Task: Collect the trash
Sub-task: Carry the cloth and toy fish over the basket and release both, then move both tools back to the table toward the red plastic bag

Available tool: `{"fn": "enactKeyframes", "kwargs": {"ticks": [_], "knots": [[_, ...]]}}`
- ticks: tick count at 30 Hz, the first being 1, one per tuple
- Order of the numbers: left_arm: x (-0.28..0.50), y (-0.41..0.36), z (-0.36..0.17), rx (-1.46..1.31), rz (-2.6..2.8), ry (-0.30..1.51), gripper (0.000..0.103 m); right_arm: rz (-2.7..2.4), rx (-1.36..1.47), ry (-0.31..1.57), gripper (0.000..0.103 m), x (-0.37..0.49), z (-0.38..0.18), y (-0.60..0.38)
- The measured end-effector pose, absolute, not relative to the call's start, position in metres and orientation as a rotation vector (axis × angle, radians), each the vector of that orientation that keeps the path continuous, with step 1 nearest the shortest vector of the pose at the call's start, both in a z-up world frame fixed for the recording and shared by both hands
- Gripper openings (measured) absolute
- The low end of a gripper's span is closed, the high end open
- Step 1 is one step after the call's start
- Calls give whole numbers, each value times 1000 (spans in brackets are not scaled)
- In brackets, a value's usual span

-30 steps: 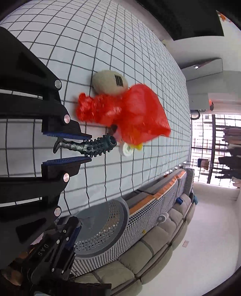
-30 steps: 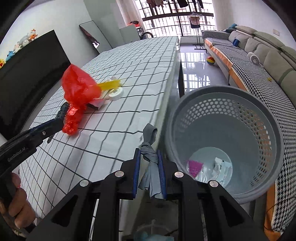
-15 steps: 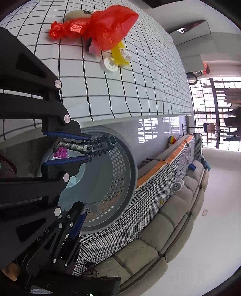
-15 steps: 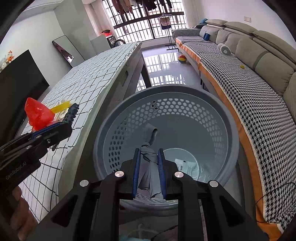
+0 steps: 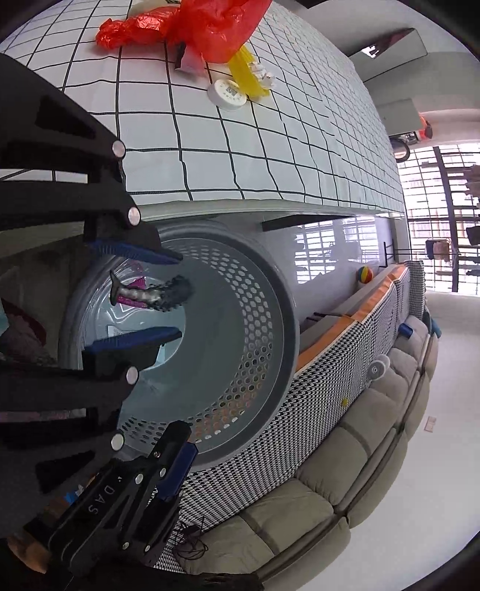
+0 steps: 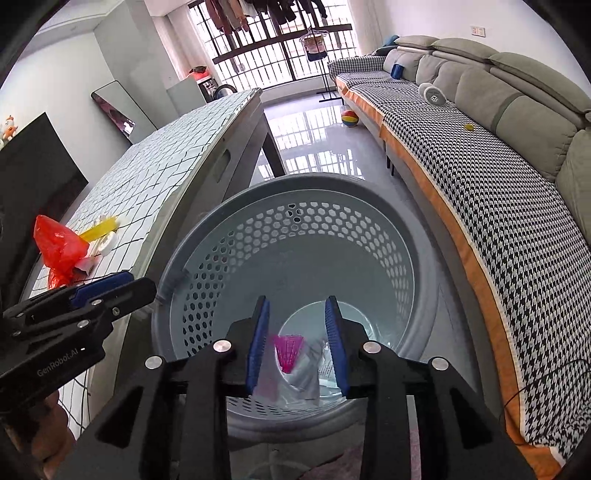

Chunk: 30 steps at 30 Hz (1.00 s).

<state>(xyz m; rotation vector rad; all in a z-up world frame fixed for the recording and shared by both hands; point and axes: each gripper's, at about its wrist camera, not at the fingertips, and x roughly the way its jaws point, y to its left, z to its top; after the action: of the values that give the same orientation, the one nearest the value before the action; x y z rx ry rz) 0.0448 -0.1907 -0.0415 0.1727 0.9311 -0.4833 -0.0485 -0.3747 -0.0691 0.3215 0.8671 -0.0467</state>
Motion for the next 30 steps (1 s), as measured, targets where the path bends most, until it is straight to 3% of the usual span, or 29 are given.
{"fn": "enactKeyframes", "kwargs": {"ticks": [9, 11, 14, 30], "knots": [[43, -183, -36, 156, -459, 920, 53, -54, 334, 867, 30, -53, -68, -374], [42, -180, -34, 144, -458, 916, 61, -56, 334, 866, 30, -54, -67, -373], [41, -175, -33, 135, -452, 909, 63, -57, 335, 866, 31, -56, -66, -370], [26, -138, -14, 95, -400, 836, 79, -37, 303, 841, 51, -68, -54, -339]]}}
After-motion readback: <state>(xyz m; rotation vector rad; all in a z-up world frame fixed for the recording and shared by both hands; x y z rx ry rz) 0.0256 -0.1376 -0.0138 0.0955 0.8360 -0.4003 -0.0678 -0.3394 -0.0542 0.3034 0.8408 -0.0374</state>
